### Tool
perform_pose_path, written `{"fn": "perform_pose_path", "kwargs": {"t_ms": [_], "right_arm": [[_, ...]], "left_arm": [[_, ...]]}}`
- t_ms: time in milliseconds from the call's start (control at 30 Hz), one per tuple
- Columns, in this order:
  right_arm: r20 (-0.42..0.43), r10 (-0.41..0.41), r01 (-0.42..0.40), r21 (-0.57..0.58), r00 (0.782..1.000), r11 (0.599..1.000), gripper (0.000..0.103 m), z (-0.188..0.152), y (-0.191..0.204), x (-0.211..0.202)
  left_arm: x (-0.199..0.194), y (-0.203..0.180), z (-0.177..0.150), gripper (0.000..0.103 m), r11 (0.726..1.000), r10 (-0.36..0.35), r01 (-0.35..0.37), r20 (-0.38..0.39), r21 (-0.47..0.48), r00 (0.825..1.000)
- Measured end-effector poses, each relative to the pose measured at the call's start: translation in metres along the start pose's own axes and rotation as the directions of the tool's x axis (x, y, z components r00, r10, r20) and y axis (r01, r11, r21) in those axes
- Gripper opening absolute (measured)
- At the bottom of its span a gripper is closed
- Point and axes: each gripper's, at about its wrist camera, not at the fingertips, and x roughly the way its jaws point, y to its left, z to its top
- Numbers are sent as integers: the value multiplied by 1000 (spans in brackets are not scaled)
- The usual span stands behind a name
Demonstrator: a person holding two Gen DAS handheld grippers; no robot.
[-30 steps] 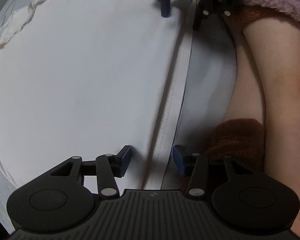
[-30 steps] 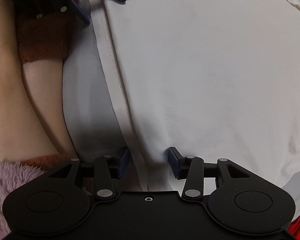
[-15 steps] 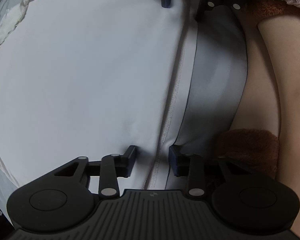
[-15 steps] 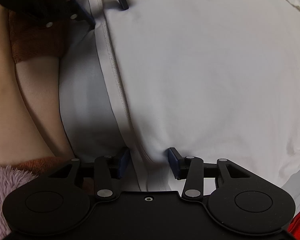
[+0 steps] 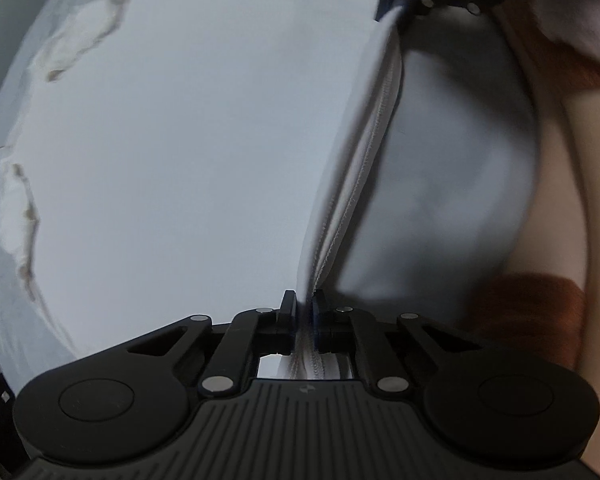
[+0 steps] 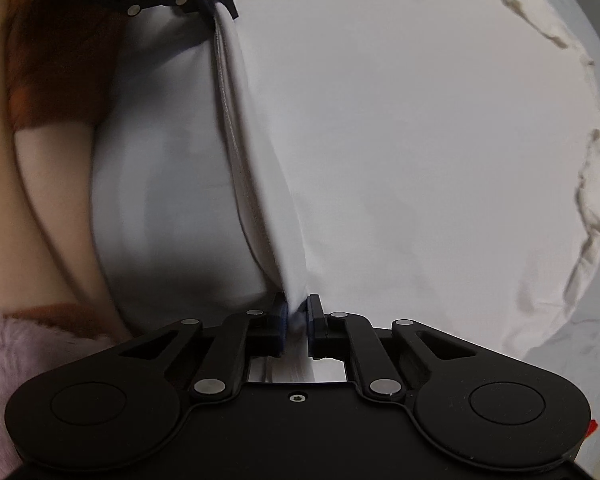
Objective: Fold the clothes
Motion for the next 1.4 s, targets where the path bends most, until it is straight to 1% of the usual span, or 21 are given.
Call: {"fn": "perform_pose_path", "kwargs": {"t_ms": [100, 200, 300, 367, 433, 467, 500, 567, 667, 767, 800, 867, 900, 933, 1000, 1067, 1100, 1200, 1267, 1333, 1400], "right_arm": [[15, -21, 20, 43, 1000, 999, 7, 7, -21, -7], [17, -13, 11, 102, 1000, 995, 7, 18, -48, -5], [13, 7, -9, 148, 1000, 989, 9, 29, -70, 2], [13, 16, -18, 160, 1000, 987, 14, 33, -78, 5], [9, 19, -20, 170, 1000, 985, 34, 36, -88, 4], [7, 19, -20, 170, 1000, 985, 37, 36, -92, 1], [5, 20, -21, 171, 1000, 985, 39, 36, -95, -1], [2, 21, -21, 173, 1000, 985, 39, 36, -103, -7], [-14, -18, 21, 185, 1000, 983, 39, 36, -117, -20], [-32, -62, 67, 200, 998, 978, 39, 36, -129, -32], [-36, -72, 77, 208, 997, 975, 39, 36, -131, -33], [-54, -104, 114, 221, 993, 969, 39, 36, -136, -38], [-62, -115, 126, 227, 991, 966, 39, 25, -130, -38], [-67, -120, 132, 233, 991, 963, 39, 7, -115, -36], [-73, -126, 140, 246, 989, 959, 39, -26, -86, -35], [-68, -128, 141, 262, 990, 955, 39, -50, -58, -41], [-64, -126, 139, 266, 990, 954, 39, -61, -59, -36], [-36, -94, 100, 258, 995, 961, 39, -67, -65, -23], [-11, -62, 62, 236, 998, 970, 40, -69, -65, -21], [4, -51, 49, 216, 999, 975, 43, -67, -69, -12], [12, -41, 38, 187, 999, 982, 44, -66, -70, -7]], "left_arm": [[-2, 21, 5, 6, 999, 23, -22, 14, -45, 1000], [4, 43, 11, 7, 995, 16, -15, 17, -98, 1000], [11, 64, 16, 14, 989, -3, 4, 6, -150, 1000], [16, 68, 25, 26, 984, -21, 21, 0, -177, 1000], [15, 69, 31, 34, 980, -28, 28, 5, -197, 1000], [13, 73, 30, 38, 976, -30, 32, 10, -214, 999], [11, 78, 29, 38, 972, -34, 37, 16, -234, 999], [2, 86, 25, 40, 964, -34, 40, 25, -263, 999], [-8, 92, 23, 46, 963, 7, -2, 16, -270, 1000], [-12, 93, 21, 46, 957, 30, -32, -11, -287, 999], [-13, 91, 22, 46, 957, 46, -51, -25, -284, 999], [-17, 84, 20, 46, 959, 103, -120, -77, -256, 992], [-18, 83, 17, 46, 959, 122, -143, -99, -244, 988], [-19, 83, 13, 46, 958, 137, -162, -117, -238, 984], [-26, 86, 1, 46, 950, 147, -177, -130, -259, 981], [-38, 89, -11, 46, 943, 149, -178, -122, -281, 981], [-45, 89, -15, 46, 943, 145, -171, -109, -284, 983], [-59, 88, -22, 46, 950, 118, -132, -64, -282, 991], [-73, 76, -24, 46, 955, 77, -80, -22, -287, 997], [-73, 71, -23, 47, 952, 42, -43, -8, -304, 999], [-66, 67, -19, 47, 945, 36, -36, -8, -326, 999]]}}
